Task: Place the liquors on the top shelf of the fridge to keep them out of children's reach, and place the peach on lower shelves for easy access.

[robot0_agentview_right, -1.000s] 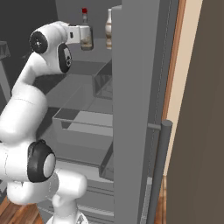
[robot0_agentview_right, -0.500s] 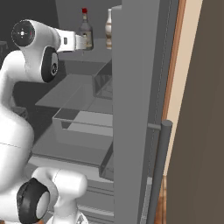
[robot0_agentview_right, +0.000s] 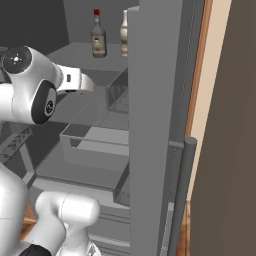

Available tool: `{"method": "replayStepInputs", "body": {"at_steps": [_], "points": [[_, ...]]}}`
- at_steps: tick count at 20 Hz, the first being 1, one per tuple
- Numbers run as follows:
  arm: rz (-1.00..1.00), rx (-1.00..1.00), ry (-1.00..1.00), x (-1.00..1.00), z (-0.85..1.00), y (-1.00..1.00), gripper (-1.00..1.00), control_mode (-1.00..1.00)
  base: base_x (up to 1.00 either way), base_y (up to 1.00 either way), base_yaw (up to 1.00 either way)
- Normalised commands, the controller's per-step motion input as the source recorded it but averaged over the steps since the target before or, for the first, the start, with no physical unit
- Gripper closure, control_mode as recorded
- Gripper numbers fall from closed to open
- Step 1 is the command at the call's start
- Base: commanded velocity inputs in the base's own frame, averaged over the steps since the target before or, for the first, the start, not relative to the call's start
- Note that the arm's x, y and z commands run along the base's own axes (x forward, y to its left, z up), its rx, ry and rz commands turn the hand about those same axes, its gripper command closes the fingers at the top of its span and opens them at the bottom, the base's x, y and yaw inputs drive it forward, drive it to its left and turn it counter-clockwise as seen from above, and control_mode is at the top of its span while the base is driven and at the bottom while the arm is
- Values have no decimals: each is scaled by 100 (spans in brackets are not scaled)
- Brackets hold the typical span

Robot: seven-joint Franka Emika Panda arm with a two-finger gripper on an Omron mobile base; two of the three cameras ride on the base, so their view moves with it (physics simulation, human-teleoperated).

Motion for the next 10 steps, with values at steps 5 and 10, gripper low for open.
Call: {"method": "replayStepInputs", "body": {"at_steps": [5, 10], "points": [[0, -1, 19, -40, -6, 0, -100, -100, 0, 0, 0], [0, -3, 14, -36, -2, 0, -100, 100, -13, 0, 0]]}}
